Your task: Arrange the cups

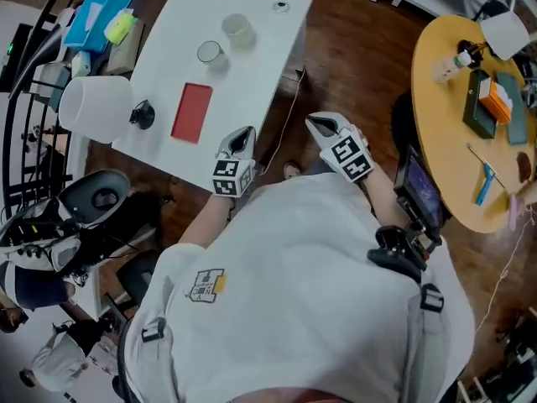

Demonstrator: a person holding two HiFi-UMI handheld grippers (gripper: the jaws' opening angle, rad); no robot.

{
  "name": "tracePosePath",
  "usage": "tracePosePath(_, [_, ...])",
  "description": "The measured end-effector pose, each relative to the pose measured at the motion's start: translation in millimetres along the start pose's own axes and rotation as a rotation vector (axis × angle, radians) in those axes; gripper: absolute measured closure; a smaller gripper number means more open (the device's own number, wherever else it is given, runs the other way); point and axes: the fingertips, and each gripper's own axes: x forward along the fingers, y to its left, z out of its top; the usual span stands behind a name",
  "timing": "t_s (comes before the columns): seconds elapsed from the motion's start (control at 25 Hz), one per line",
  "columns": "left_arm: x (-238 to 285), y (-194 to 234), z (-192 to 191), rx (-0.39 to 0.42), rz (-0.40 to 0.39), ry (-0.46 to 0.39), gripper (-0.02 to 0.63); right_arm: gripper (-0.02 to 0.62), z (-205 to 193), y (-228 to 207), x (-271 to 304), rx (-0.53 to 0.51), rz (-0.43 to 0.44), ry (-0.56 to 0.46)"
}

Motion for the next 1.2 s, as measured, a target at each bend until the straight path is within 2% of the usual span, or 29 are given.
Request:
tracePosePath(0.28, [23,98,20,-0.042,0.289,-0.037,0.606,0.595,39,-16,75,-0.13,0.134,0.017])
tracePosePath(0.4, [46,134,40,-0.049,0.362,-0.047,0.596,0.595,56,-23,97,-0.171,0.184,0.02])
tracePosePath(0.52, [75,165,64,-0.031,0.421,-0.053,0.492,0.595,69,-39,110,-0.213,0.212,0.021])
tracePosePath(0.68, [116,199,78,-0.024,0.461,-0.036,0.236,0.595,74,-64,117,-0.235,0.217,0.033])
tracePosePath(0.76, [132,214,79,-0.025,0.475,-0.033,0.172,0.594,70,-74,117,-0.23,0.213,0.045])
tracePosePath(0.96, [161,235,83,-0.028,0.486,-0.008,0.133,0.594,57,-95,115,-0.215,0.201,0.079])
tracePosePath(1.2, [182,248,85,-0.026,0.493,-0.01,0.13,0.595,48,-106,115,-0.188,0.194,0.099])
